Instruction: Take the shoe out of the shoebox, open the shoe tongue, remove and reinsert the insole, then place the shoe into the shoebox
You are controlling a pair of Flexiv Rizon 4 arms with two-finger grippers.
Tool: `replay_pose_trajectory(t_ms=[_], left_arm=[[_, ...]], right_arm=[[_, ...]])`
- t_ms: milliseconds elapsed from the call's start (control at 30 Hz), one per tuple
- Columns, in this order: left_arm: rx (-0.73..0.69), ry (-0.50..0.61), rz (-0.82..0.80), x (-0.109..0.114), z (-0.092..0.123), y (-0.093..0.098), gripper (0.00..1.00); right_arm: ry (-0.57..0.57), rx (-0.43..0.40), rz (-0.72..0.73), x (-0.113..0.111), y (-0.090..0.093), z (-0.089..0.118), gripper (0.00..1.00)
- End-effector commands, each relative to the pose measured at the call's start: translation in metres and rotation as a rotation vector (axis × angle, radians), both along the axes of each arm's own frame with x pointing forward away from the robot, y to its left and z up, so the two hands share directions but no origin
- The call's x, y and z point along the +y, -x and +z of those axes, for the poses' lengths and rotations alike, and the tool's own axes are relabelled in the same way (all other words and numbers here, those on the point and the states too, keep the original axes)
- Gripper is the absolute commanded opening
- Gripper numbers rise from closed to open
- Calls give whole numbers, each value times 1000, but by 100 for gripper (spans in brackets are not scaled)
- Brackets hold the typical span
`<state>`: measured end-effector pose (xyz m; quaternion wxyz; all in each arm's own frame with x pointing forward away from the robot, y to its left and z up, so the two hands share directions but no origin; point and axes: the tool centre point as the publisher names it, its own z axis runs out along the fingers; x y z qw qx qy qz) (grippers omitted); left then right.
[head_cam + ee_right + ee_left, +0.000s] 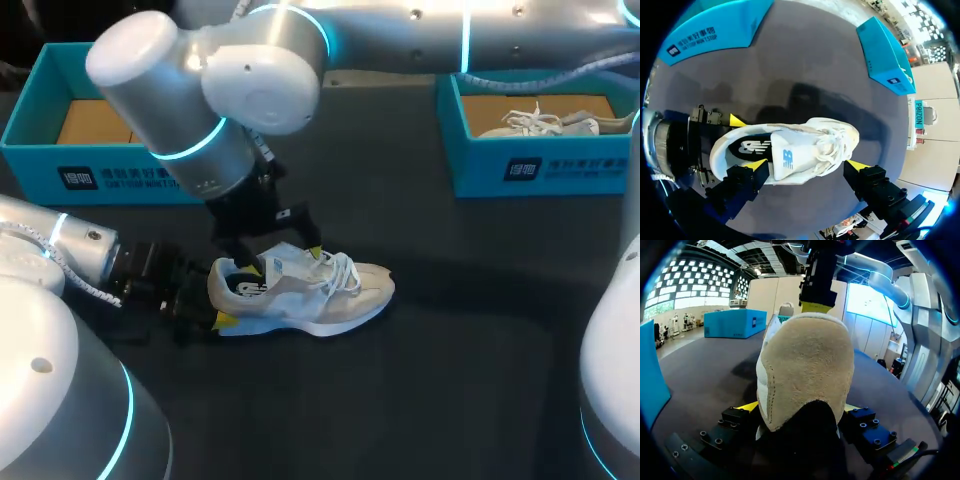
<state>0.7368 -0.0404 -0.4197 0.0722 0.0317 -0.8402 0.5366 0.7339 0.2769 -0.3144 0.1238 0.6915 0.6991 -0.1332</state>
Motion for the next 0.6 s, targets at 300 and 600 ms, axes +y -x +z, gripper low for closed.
replay_pose_trajectory(t_ms=[300, 600], left_arm=[[0, 0, 1, 0, -2, -1, 0], [0, 0, 1, 0, -2, -1, 0]], right_arm=[[-11, 37, -7, 10, -6, -22, 100], [14, 70, -21, 6, -2, -39, 100]])
